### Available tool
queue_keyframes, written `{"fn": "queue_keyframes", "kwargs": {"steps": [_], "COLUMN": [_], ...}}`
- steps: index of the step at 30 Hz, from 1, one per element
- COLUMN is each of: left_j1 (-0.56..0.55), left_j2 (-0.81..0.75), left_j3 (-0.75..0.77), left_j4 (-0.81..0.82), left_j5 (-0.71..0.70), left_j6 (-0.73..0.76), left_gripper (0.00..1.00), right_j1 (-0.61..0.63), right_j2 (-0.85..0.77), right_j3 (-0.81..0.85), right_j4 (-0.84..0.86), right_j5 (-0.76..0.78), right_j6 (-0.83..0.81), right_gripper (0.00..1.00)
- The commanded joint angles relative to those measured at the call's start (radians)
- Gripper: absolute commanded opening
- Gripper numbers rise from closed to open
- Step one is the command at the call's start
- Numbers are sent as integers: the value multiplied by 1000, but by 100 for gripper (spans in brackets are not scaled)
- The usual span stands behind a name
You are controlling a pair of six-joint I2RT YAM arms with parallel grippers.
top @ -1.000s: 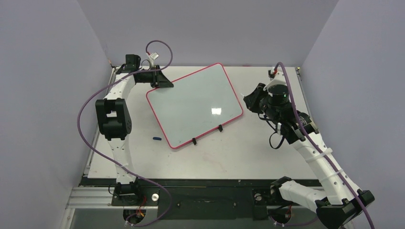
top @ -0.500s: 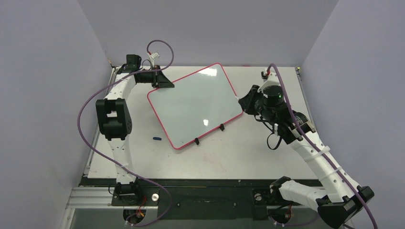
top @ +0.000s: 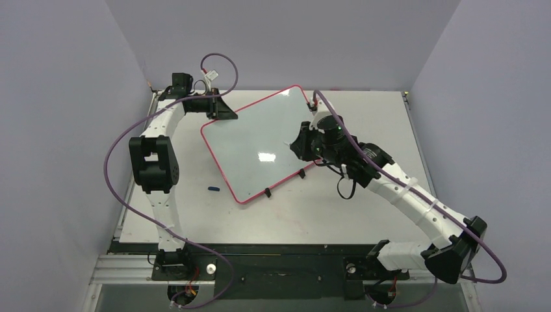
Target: Write a sentence on the whiteboard
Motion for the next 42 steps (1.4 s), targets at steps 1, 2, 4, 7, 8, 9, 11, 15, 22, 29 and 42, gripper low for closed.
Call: {"fn": "queue_keyframes", "kwargs": {"steps": [1, 2, 4, 7, 8, 9, 11, 15, 22, 29, 42], "left_j1": [-39, -41, -44, -45, -45, -47, -51, -63, -85, -104, -81], "left_j2": [-63, -69, -82, -100, -110, -114, -128, -163, -182, -184, -234], "left_j3": [-15, -16, -23, -43, -47, -55, -63, -78, -85, -73, -52], "left_j4": [-34, -35, -36, -28, -25, -21, -17, -23, -38, -78, -142], "left_j5": [-66, -68, -76, -87, -89, -91, -99, -120, -145, -162, -203], "left_j6": [86, 87, 87, 87, 87, 87, 87, 113, 140, 179, 221], "left_gripper": [0, 0, 0, 0, 0, 0, 0, 0, 0, 0, 0], "right_j1": [76, 99, 131, 171, 188, 195, 213, 236, 253, 253, 244], "right_j2": [84, 119, 177, 257, 298, 318, 373, 468, 612, 665, 639], "right_j3": [116, 149, 208, 300, 348, 396, 457, 559, 681, 695, 673], "right_j4": [66, 65, 55, 30, 14, 6, -11, -21, -31, -32, -32], "right_j5": [-34, -34, -29, -12, 13, 22, 43, 34, 25, 47, 68], "right_j6": [-32, -33, -33, -18, -10, -5, 12, 45, 79, 83, 60], "right_gripper": [0, 0, 0, 0, 0, 0, 0, 0, 0, 0, 0]}}
